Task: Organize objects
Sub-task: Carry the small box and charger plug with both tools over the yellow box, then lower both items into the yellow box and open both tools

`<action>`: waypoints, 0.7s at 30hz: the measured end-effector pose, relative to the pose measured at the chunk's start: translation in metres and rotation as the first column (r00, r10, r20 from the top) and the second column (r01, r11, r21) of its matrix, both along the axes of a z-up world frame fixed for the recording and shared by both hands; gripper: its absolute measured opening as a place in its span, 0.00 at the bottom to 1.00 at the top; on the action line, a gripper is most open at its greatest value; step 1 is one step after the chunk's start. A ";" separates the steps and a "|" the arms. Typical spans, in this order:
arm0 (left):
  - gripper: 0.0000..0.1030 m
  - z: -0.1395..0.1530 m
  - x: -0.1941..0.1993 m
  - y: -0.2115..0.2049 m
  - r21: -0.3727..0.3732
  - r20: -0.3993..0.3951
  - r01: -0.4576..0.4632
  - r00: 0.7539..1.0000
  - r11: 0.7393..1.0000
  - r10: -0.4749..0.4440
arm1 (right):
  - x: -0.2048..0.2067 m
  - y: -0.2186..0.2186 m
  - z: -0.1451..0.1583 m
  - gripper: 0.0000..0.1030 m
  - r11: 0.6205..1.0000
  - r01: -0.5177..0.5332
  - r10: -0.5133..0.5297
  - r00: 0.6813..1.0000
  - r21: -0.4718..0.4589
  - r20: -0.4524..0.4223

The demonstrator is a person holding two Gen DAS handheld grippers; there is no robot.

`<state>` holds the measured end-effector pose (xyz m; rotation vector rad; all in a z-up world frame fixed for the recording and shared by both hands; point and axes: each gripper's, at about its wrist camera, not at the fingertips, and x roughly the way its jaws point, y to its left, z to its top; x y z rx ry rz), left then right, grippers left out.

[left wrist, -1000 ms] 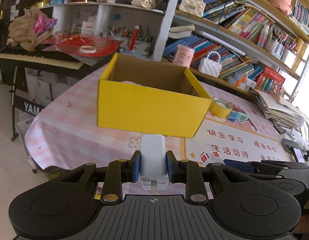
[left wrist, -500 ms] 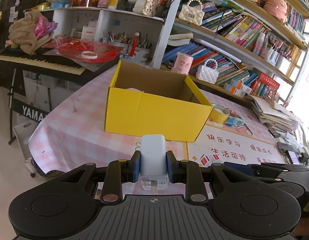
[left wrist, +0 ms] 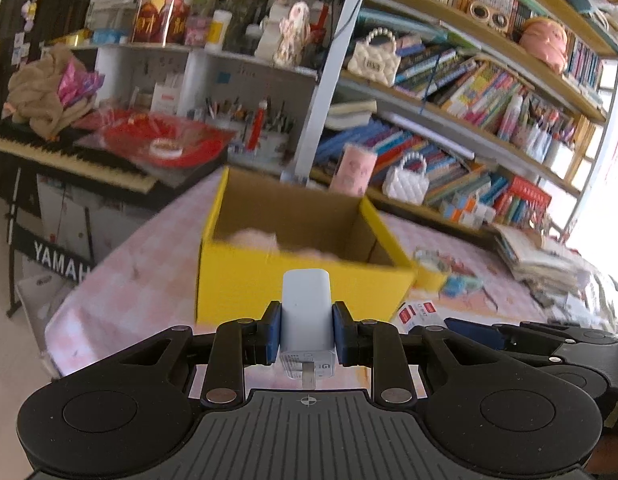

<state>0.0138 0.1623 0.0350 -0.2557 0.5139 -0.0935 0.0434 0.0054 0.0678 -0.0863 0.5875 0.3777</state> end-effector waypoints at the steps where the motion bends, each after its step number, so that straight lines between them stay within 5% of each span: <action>1: 0.24 0.005 0.006 0.000 0.002 0.015 -0.004 1.000 1.000 0.004 | 0.008 0.000 0.005 0.27 1.000 0.002 -0.002 1.000 0.007 0.014; 9: 0.24 0.024 0.057 -0.002 0.014 0.073 -0.033 0.997 0.999 0.032 | 0.079 0.003 0.028 0.27 0.999 0.004 -0.008 0.997 0.047 0.077; 21: 0.24 -0.001 0.147 -0.018 0.031 -0.005 -0.083 0.997 0.996 0.083 | 0.172 0.011 0.002 0.27 0.995 -0.092 0.093 0.995 -0.046 0.027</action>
